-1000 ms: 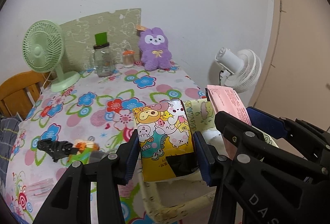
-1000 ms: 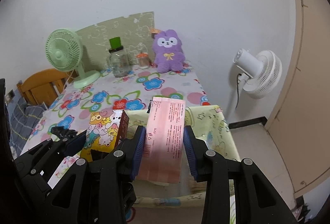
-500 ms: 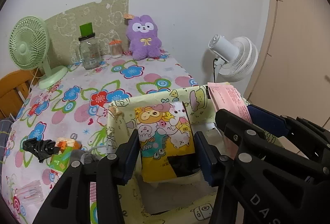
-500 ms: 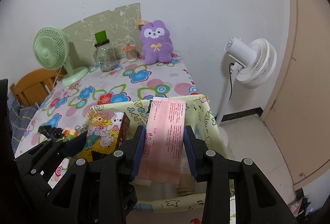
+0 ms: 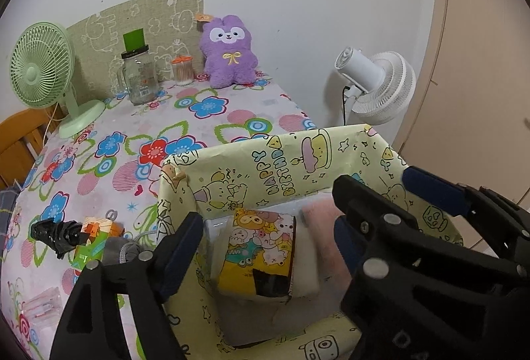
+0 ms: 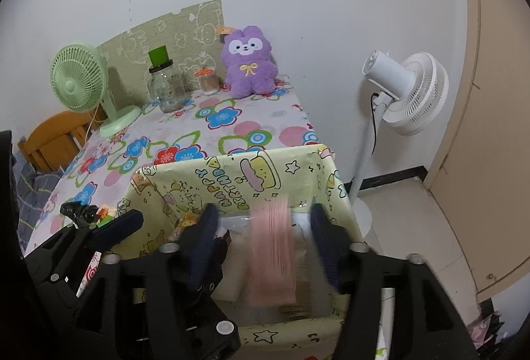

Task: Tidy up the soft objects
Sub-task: 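Open both grippers to drop the two packs into the gift box, then withdraw both tools from the box back over the table, then grasp the clear bag of straws with the left gripper and lift it, then grasp the grey sock with the right gripper while the left holds the straw bag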

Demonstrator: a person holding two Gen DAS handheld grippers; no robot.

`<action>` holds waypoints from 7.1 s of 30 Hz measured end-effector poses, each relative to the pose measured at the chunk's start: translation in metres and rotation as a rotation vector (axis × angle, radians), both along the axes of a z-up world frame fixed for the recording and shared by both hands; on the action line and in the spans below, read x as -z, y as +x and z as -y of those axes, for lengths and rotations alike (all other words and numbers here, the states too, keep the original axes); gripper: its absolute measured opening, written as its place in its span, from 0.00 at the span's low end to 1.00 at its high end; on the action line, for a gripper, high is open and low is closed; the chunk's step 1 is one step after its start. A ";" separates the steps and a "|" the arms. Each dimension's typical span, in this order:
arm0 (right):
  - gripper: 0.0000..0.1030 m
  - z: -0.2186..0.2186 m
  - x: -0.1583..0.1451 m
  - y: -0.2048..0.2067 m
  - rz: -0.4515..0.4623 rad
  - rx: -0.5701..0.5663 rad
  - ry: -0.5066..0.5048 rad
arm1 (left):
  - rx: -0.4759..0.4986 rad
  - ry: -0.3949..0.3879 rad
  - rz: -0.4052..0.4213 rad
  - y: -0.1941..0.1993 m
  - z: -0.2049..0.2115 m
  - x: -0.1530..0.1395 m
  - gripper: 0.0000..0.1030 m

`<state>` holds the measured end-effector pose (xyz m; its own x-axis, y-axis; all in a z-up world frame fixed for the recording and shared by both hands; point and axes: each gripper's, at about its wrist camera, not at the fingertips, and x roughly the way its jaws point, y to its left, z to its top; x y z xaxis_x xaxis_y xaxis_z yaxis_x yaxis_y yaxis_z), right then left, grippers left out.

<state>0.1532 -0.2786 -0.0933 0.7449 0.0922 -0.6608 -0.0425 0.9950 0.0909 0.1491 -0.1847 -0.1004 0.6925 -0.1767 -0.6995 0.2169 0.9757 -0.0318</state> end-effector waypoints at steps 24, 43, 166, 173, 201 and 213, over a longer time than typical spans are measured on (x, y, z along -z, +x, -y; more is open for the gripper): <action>0.89 -0.039 -0.036 -0.037 0.079 0.001 -0.030 | -0.021 -0.004 0.102 -0.038 -0.039 -0.037 1.00; 0.91 -0.110 -0.057 -0.072 0.117 -0.011 -0.040 | -0.086 0.007 0.183 -0.076 -0.108 -0.060 1.00; 0.92 -0.243 0.077 -0.006 -0.146 -0.112 -0.026 | -0.211 0.064 -0.136 -0.027 -0.261 0.073 0.36; 0.92 -0.242 0.075 -0.003 -0.140 -0.120 -0.037 | -0.185 0.077 -0.136 -0.027 -0.251 0.070 0.19; 0.64 -0.220 0.089 0.030 -0.176 -0.054 -0.055 | -0.197 0.041 -0.146 0.005 -0.226 0.070 0.19; 0.51 -0.216 0.084 0.019 -0.184 -0.070 -0.016 | -0.183 0.039 -0.140 -0.002 -0.218 0.065 0.19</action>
<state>0.1724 -0.0627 -0.1778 0.6035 0.1281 -0.7870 -0.0960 0.9915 0.0877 0.1475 0.0338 -0.1657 0.6065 -0.0281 -0.7946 0.0325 0.9994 -0.0105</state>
